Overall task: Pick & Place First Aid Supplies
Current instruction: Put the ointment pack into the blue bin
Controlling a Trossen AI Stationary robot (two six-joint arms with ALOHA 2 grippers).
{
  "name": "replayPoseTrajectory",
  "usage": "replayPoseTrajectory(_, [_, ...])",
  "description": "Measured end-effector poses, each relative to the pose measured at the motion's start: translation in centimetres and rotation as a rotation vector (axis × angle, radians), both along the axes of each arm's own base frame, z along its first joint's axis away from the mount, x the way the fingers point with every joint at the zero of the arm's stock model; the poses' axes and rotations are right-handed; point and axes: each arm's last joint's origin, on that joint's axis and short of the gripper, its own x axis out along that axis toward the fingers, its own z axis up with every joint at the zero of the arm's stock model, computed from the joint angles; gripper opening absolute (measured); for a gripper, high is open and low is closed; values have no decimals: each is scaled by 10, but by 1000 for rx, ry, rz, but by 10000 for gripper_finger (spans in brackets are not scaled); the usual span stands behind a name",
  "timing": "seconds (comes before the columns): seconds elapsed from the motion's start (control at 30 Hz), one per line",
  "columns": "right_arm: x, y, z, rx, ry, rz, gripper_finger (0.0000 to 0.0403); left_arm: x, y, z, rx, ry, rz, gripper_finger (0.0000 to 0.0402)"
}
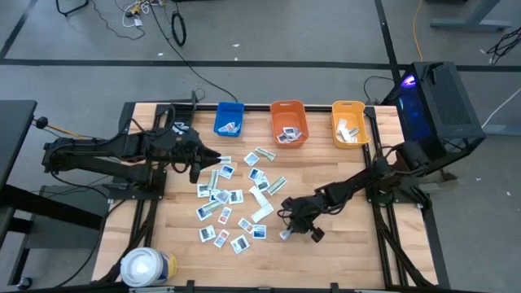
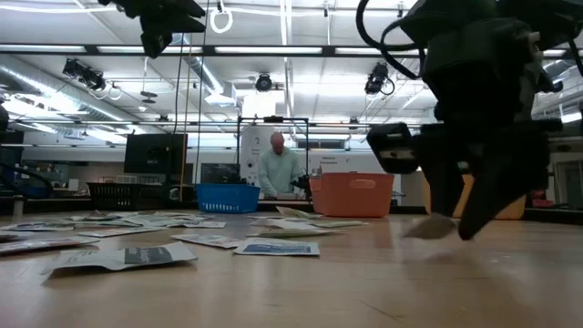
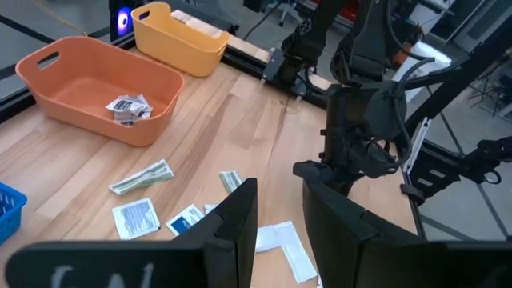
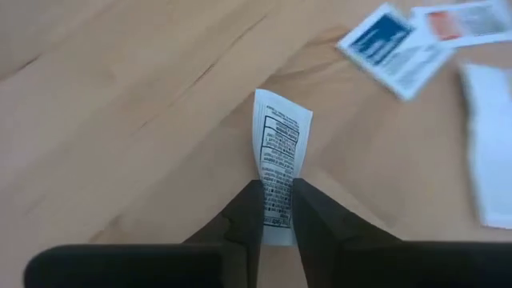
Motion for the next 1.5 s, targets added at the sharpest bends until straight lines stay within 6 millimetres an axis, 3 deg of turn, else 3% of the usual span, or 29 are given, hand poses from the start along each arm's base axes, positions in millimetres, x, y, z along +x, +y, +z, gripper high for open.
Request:
replayPoseTrajectory(0.6, [8,-18,10,92,14,-188,68,0,0,1,5,-10,-2,105])
replayPoseTrajectory(0.77, [10,-25,21,106,-32,-223,56,1,0,3,6,-31,-2,105])
replayPoseTrajectory(1.1, [7,-49,74,128,-248,-422,47,3,0,11,10,-117,-2,105])
replayPoseTrajectory(1.3, [-2,-64,112,246,-370,-566,47,19,0,15,31,-203,-27,105])
replayPoseTrajectory(1.5, [-10,-75,149,479,-509,-675,47,46,-2,11,84,-266,-130,106])
